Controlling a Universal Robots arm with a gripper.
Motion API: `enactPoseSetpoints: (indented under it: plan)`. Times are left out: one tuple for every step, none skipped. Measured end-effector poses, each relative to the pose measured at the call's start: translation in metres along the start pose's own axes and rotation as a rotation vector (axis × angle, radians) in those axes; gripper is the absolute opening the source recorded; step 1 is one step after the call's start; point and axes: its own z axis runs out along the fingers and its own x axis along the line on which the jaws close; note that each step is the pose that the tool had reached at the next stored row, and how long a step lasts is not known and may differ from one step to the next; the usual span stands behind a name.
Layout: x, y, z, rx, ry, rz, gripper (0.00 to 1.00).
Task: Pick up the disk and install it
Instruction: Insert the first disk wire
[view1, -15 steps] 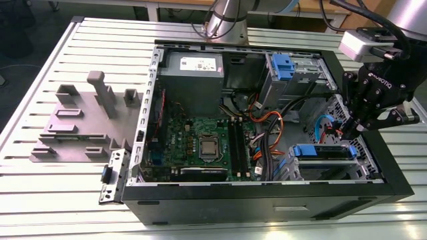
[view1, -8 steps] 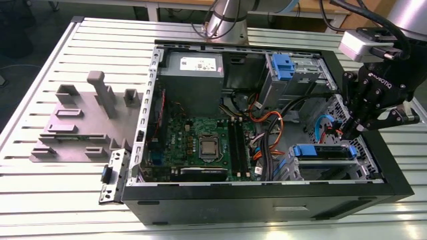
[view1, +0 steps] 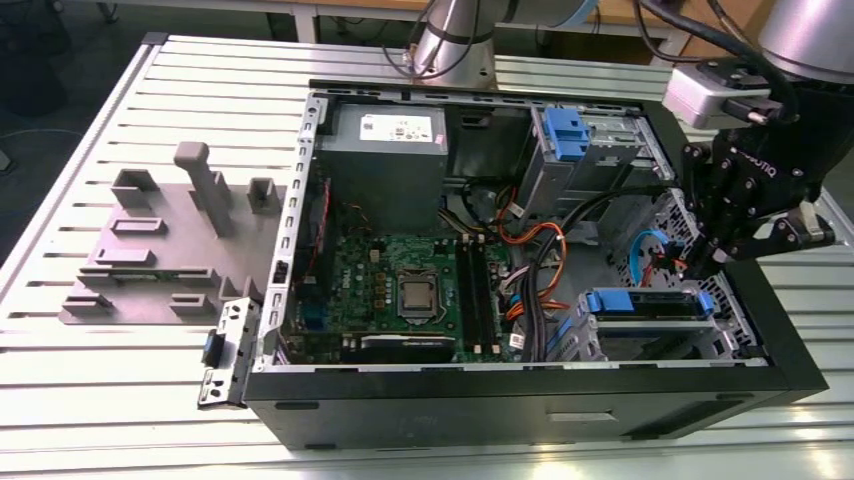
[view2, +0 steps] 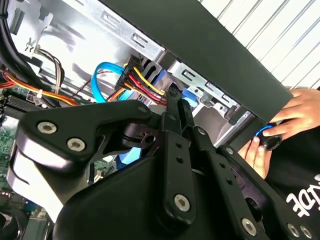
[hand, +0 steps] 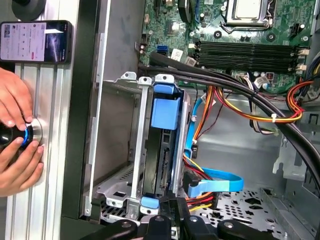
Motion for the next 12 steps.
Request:
enactPoseSetpoints:
  plan:
    - [-0.0001,0.0009,-0.0001,0.0022,0.0001,0.0,0.16]
    - [0.0001,0.0017,-0.0001,0.0032,-0.0003,0.001,0.16]
    - [0.0007,0.0026,0.0,0.0043,-0.002,0.001,0.16]
    - [0.0017,0.0034,0.0002,0.0053,-0.0038,0.001,0.16]
    - [0.0031,0.0043,0.0005,0.0061,-0.0054,0.002,0.16]
    - [0.005,0.005,0.0009,0.0069,-0.0066,0.002,0.16]
    - [0.0069,0.0057,0.0013,0.0076,-0.008,0.002,0.16]
    - [0.0085,0.0065,0.0016,0.0086,-0.0091,0.002,0.16]
    - [0.0097,0.0073,0.0019,0.0101,-0.0102,0.003,0.16]
    - [0.0105,0.0082,0.002,0.0125,-0.0112,0.003,0.16]
    - [0.0109,0.009,0.002,0.0158,-0.0121,0.004,0.16]
    - [0.0112,0.0098,0.002,0.0195,-0.0131,0.004,0.16]
